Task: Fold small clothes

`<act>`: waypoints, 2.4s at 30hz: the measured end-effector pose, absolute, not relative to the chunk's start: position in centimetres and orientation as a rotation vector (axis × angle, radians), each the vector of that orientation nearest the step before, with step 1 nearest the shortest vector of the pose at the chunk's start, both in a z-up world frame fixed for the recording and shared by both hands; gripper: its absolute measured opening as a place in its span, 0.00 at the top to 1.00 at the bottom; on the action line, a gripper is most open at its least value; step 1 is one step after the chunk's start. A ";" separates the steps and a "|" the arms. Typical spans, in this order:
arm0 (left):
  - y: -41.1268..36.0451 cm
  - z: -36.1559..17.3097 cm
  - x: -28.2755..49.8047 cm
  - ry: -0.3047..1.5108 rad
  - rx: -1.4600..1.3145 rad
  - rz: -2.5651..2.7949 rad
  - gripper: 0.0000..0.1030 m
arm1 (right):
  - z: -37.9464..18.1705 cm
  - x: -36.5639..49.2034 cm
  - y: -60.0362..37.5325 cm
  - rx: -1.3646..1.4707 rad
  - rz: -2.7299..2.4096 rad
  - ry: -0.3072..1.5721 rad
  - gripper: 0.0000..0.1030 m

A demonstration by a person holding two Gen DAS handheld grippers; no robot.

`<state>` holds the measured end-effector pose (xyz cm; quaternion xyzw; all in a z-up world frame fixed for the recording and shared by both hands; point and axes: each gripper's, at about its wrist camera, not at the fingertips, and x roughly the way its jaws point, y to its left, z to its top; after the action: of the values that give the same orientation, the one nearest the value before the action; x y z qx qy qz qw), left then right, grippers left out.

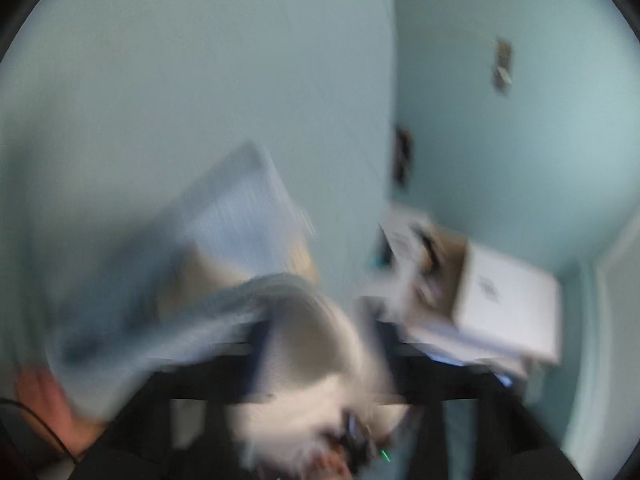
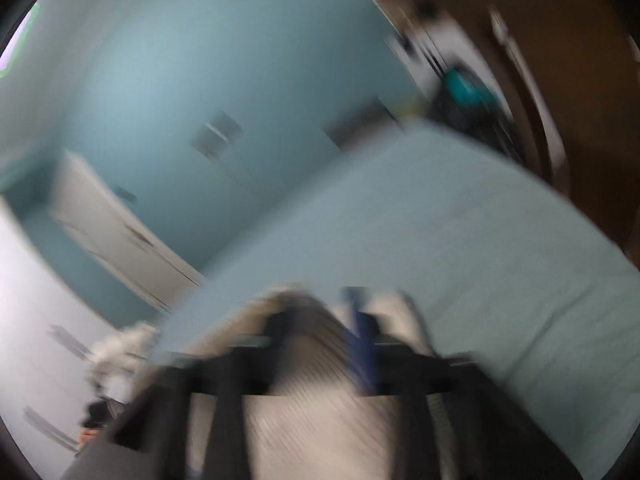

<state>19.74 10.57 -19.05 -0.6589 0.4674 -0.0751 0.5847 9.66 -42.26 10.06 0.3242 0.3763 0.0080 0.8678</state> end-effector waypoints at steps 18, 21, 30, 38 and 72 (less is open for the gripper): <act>-3.5 -18.3 35.1 1.302 -0.389 -0.543 0.01 | -4.4 20.1 -41.0 0.323 0.125 1.237 0.30; -4.3 -19.4 36.3 1.336 -0.353 -0.559 0.02 | -5.0 20.3 -38.9 0.308 0.171 1.235 0.30; -3.0 -19.5 32.9 1.185 -0.221 -0.517 0.89 | -4.8 19.5 -34.6 0.018 0.076 1.096 0.92; 3.8 -13.9 29.1 0.920 -0.497 -0.448 0.92 | 3.0 13.1 -32.7 0.033 0.011 0.746 0.93; 10.3 -13.1 27.8 1.038 -0.234 -0.096 0.99 | 0.7 20.5 -38.9 0.350 -0.147 0.975 0.24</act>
<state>27.75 10.28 -13.08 -0.1115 0.4948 -0.0460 0.8606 20.54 -38.91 0.69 0.1671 0.4656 -0.0701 0.8663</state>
